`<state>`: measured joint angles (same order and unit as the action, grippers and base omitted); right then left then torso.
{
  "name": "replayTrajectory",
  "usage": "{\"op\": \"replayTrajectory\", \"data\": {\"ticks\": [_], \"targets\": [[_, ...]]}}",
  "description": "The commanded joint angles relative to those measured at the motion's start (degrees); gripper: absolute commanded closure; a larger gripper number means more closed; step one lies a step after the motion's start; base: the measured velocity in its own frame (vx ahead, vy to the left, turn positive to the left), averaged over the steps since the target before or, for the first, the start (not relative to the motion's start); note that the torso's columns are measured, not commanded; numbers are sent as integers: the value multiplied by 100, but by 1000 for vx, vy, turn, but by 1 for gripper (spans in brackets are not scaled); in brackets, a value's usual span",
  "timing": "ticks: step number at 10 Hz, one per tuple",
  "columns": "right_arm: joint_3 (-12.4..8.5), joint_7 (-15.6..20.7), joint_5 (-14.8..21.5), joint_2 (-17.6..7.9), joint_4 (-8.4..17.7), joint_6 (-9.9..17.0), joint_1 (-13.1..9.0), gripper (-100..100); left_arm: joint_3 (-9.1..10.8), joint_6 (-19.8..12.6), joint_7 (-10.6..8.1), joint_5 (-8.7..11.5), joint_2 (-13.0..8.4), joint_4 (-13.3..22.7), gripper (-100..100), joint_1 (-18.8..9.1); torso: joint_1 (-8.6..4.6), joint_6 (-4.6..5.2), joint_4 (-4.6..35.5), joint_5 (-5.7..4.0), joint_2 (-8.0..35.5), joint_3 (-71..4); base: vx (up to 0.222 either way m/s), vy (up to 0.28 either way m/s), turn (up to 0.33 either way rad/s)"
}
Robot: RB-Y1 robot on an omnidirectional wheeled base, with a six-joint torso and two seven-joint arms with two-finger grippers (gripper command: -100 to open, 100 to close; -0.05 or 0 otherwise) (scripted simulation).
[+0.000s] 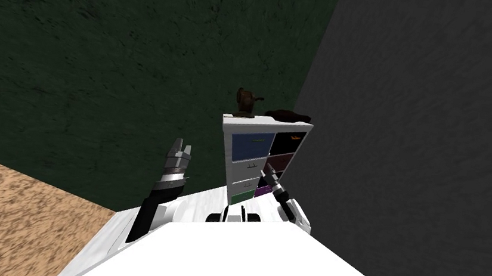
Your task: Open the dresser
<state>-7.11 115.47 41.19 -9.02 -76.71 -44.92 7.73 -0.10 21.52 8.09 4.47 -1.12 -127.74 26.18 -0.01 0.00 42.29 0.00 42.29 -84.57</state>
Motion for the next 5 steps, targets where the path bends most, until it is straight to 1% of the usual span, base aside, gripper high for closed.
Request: {"op": "replayTrajectory", "data": {"ticks": [1,2,5], "targets": [[-24,432,189,297,227,-47,-69,-100,0,0,0,0,0,0,0,0,0,0,-1,-1,-1,0,-18,21,-52],[-24,486,189,297,227,-47,-69,-100,0,0,0,0,0,0,0,0,3,0,0,0,1,1,-13,19,-21],[-48,899,354,820,439,-98,-135,-100,0,0,0,0,0,0,0,0,1,0,-1,0,-1,-1,-9,16,-34]]}}
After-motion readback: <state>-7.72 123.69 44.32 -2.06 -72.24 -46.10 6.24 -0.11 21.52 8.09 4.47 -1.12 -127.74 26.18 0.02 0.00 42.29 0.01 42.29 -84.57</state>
